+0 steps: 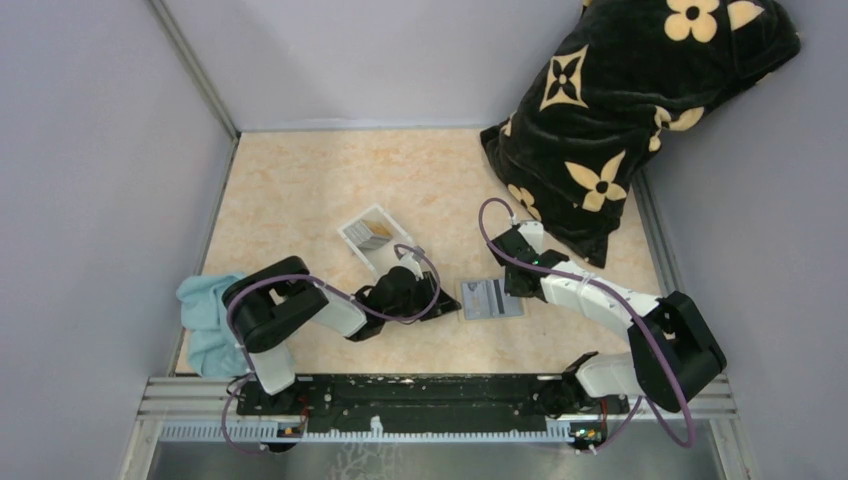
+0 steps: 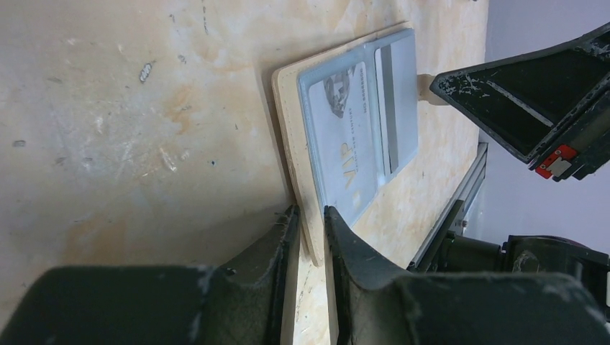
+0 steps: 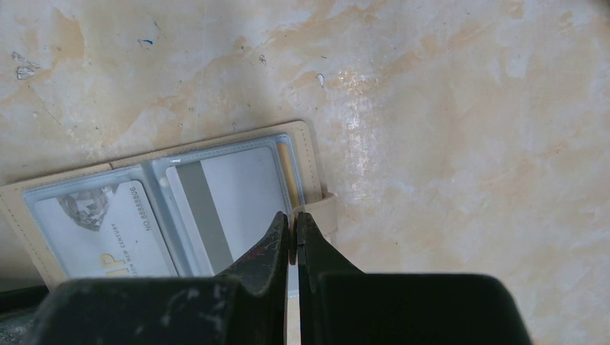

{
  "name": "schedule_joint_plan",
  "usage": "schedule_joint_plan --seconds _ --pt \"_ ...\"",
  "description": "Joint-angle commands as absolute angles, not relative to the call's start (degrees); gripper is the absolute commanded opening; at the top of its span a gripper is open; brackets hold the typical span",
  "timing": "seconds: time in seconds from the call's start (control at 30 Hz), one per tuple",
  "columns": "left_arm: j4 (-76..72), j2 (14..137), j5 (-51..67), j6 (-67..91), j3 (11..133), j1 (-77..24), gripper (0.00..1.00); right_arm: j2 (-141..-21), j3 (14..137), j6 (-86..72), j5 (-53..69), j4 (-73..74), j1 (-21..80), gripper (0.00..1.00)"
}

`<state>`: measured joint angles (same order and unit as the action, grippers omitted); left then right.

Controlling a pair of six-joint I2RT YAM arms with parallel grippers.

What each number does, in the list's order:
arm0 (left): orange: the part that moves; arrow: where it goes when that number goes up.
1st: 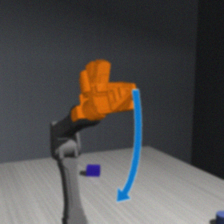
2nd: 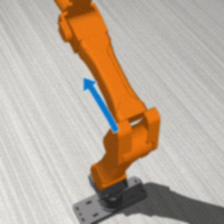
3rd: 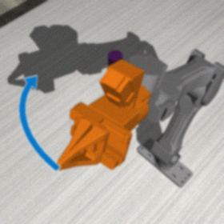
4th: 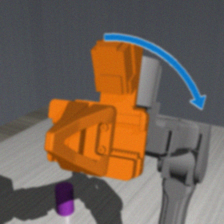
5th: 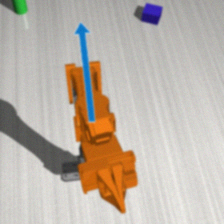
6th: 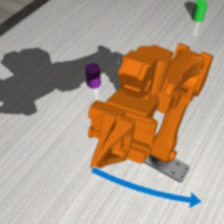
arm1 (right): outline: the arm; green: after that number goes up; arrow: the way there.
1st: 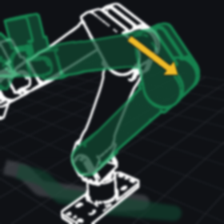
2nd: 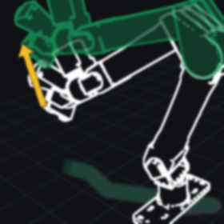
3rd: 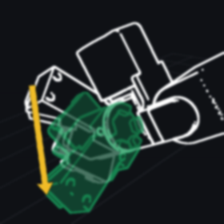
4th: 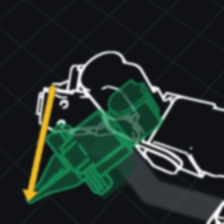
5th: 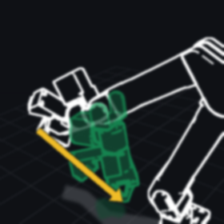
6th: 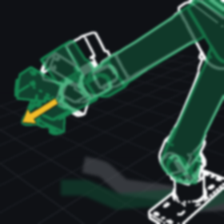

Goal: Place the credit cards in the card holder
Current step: Close the card holder at the center of the board.

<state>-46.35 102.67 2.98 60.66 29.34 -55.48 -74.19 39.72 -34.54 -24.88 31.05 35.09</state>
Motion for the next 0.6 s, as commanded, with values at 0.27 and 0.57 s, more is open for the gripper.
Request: schedule_joint_plan --seconds 0.27,0.57 --pt "-48.28 98.85 -1.82 58.63 29.57 -57.17 0.27 -73.20 39.85 -35.11 -24.06 29.70 36.18 0.00" --pt "-49.44 97.84 -1.74 56.62 33.85 -58.25 0.27 -73.65 40.14 -35.68 -24.17 29.80 37.30 0.00"
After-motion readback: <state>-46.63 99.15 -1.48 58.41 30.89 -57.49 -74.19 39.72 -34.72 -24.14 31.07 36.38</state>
